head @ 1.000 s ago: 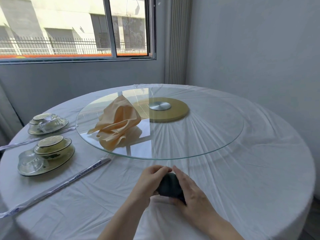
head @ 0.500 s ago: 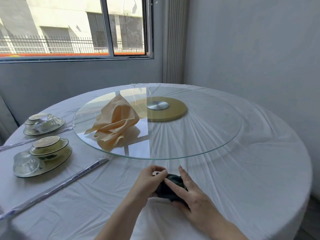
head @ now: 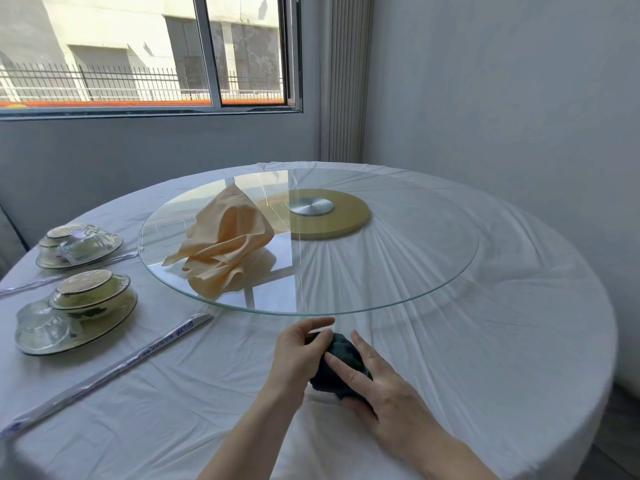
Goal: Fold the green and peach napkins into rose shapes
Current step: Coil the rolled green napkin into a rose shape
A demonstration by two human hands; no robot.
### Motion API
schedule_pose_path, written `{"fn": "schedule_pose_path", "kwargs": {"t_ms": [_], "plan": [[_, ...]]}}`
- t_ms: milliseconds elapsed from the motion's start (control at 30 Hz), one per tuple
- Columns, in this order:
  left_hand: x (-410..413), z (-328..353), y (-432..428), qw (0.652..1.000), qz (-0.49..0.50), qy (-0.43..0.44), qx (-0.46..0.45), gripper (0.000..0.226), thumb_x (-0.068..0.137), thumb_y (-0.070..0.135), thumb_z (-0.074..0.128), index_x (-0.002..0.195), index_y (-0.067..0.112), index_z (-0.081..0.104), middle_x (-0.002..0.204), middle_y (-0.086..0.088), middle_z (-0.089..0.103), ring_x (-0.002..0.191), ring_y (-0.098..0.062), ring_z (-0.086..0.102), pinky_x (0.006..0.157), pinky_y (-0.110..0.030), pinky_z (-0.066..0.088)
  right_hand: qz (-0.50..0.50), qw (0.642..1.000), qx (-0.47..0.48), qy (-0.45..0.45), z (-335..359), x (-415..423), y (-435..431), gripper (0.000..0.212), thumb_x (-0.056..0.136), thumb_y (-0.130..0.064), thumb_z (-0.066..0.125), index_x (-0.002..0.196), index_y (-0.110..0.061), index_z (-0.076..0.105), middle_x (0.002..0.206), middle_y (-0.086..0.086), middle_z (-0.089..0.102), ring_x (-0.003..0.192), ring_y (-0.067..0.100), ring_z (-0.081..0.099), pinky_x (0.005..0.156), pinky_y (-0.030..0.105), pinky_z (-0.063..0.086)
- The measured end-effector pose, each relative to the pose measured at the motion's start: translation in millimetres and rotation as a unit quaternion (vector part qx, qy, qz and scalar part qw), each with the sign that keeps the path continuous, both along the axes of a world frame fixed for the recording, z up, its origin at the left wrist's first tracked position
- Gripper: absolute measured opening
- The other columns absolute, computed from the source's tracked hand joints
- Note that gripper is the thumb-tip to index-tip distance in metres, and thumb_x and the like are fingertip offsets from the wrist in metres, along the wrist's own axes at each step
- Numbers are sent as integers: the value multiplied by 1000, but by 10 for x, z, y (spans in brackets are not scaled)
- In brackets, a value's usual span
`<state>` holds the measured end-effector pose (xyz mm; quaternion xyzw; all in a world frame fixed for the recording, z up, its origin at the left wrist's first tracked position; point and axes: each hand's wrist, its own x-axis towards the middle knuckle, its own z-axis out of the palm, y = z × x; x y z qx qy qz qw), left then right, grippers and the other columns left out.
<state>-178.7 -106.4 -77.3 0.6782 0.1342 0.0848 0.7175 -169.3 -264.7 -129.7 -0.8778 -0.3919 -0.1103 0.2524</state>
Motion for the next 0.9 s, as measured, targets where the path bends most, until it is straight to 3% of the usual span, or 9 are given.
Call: {"fn": "schedule_pose_path", "kwargs": {"t_ms": [200, 300, 367, 500, 600, 667, 767, 833, 900], "plan": [[66, -77, 102, 999, 10, 14, 41, 20, 90, 3, 56, 93, 17, 70, 77, -6, 69, 70, -15, 64, 59, -21, 49, 5, 999, -29, 41, 46, 17, -60, 73, 92, -38, 48, 117, -81, -5, 151, -20, -10, 135, -8, 4, 103, 7, 15], [84, -179, 101, 984, 7, 13, 179, 22, 89, 5, 55, 89, 20, 71, 91, -1, 71, 86, -14, 65, 75, -22, 49, 4, 998, -32, 59, 77, 1, -66, 80, 89, -37, 50, 118, -78, -13, 150, -22, -8, 134, -9, 7, 104, 10, 20], [66, -224, 51, 954, 15, 0, 299, 22, 90, 10, 53, 96, 20, 71, 99, 6, 70, 95, -8, 62, 82, -18, 42, -10, 994, -2, 107, 100, -19, -75, 89, 83, -37, 54, 125, -71, -17, 150, -25, 4, 135, -9, 15, 105, 10, 24], [18, -253, 28, 926, 18, -17, 378, 27, 93, 12, 47, 112, 21, 65, 107, 8, 63, 104, -10, 56, 77, -11, 31, -46, 980, 57, 184, 146, -12, -105, 95, 79, -30, 69, 143, -42, 1, 140, -22, 31, 127, -5, 34, 96, -1, 23], [-7, -240, 51, 879, 55, -44, 472, 29, 93, 13, 47, 116, 23, 62, 116, 5, 56, 111, -18, 50, 88, -22, 36, -33, 988, 37, 144, 183, -6, -77, 90, 80, -29, 70, 143, -32, 6, 146, -21, 18, 133, -9, 19, 102, -1, 13], [-69, -149, 23, 852, 89, -129, 499, 28, 92, 12, 47, 115, 17, 63, 119, 2, 57, 111, -21, 49, 91, -23, 36, -32, 991, 30, 128, 197, -16, -59, 85, 83, -33, 67, 147, -27, 11, 147, -22, 15, 134, -9, 15, 108, 6, 14], [-234, 40, -101, 841, -26, -201, 501, 43, 95, 29, 33, 130, 13, 51, 135, 2, 47, 122, -14, 44, 98, -15, 30, -24, 994, 11, 106, 205, 5, -33, 81, 81, -38, 64, 147, -24, 19, 149, -18, 25, 135, -3, 27, 110, 20, 29], [-322, 26, -172, 811, -139, -177, 540, 62, 92, 44, 18, 145, 14, 29, 152, 2, 27, 136, -11, 28, 106, -13, 18, -21, 994, 40, 104, 205, 28, -34, 75, 78, -40, 62, 143, -26, 29, 141, -19, 40, 127, -2, 40, 102, 18, 37], [-351, -83, -158, 771, -192, -144, 589, 76, 84, 52, 9, 150, 15, 9, 158, 3, 8, 144, -9, 10, 110, -13, 6, -36, 992, 51, 111, 222, 34, -72, 78, 77, -40, 63, 144, -28, 25, 141, -23, 34, 129, -4, 36, 104, 16, 34]]}}
